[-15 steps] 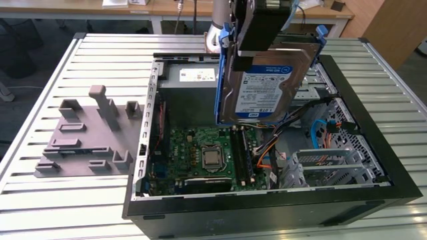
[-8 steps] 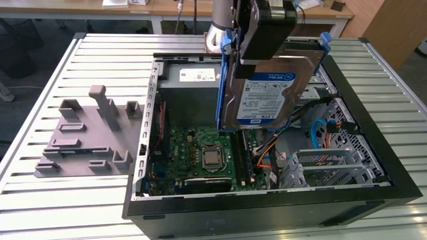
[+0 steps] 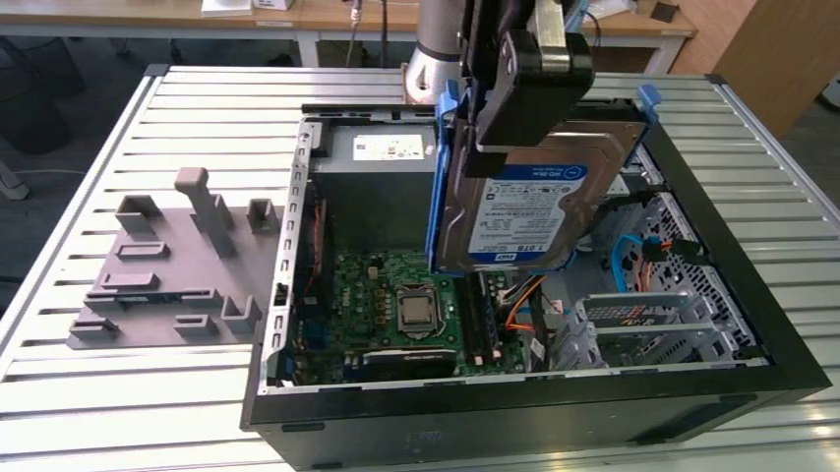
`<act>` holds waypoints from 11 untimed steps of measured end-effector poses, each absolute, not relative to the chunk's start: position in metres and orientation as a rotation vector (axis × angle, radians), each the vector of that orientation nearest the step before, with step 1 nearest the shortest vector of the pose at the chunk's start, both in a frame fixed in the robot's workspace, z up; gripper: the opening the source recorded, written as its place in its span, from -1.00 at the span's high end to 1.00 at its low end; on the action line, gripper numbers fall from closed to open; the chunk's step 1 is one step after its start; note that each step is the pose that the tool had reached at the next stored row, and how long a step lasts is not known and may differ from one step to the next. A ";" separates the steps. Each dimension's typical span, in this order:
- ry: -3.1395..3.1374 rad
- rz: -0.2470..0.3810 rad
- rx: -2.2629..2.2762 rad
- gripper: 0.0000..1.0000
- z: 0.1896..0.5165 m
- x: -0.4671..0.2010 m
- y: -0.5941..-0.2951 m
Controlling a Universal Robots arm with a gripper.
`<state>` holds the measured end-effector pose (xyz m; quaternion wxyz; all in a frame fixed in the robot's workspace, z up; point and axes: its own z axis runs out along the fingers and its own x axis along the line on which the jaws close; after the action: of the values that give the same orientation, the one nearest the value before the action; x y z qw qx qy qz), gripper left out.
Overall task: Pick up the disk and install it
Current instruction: 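Insert the disk into the insertion slot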
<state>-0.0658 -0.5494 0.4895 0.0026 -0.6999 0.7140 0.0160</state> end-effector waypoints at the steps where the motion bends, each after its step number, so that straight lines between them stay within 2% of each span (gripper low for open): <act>1: 2.234 0.060 -2.191 0.26 0.489 -0.066 -0.550; 4: 2.212 0.105 -2.171 0.26 0.489 -0.066 -0.551; 11: 2.209 0.106 -2.174 0.26 0.484 -0.065 -0.566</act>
<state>-0.0652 -0.5659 0.4835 0.0203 -0.7010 0.7121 0.0341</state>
